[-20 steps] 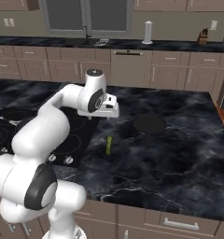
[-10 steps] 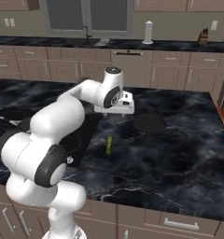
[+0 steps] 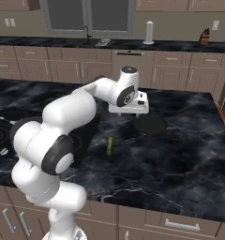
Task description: Place both pans onto different burners. Then place the squash and the fish on different pans.
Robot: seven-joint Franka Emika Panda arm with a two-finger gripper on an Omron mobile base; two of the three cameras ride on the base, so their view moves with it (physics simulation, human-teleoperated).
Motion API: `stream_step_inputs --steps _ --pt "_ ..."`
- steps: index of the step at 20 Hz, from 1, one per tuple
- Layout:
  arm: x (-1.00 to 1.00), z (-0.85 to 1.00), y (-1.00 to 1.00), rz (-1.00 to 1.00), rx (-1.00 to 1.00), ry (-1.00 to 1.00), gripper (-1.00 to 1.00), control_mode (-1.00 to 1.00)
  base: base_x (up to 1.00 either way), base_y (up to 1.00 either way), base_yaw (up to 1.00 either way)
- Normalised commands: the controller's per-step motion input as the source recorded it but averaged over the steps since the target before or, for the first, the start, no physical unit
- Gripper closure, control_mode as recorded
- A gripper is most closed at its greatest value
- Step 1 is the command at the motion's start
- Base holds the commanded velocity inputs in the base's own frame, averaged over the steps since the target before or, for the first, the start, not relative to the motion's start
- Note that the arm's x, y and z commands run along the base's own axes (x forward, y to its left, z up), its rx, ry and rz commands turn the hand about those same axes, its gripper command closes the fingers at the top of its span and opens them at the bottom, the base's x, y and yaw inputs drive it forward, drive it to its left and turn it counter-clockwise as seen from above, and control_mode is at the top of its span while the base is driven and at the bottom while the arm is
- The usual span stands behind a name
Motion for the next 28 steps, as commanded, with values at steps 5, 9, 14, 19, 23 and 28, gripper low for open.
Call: stream_step_inputs --steps 5,9,14,19,23,28 --pt "0.02 -0.17 -0.38 0.00 -0.03 0.00 -1.00 -1.00 0.00 0.00 0.00" --pt "0.00 -0.27 -0.34 0.00 -0.01 0.00 -1.00 -1.00 0.00 0.00 0.00" --pt "0.00 -0.34 -0.28 0.00 0.00 0.00 -1.00 -1.00 0.00 0.00 0.00" --pt "0.02 -0.32 -0.15 0.00 0.00 0.00 -1.00 -1.00 0.00 0.00 0.00" --pt "0.03 -0.29 -0.10 0.00 0.00 0.00 -1.00 -1.00 0.00 0.00 0.00" --pt "0.07 -0.24 -0.11 0.00 0.00 0.00 -1.00 -1.00 0.00 0.00 0.00"
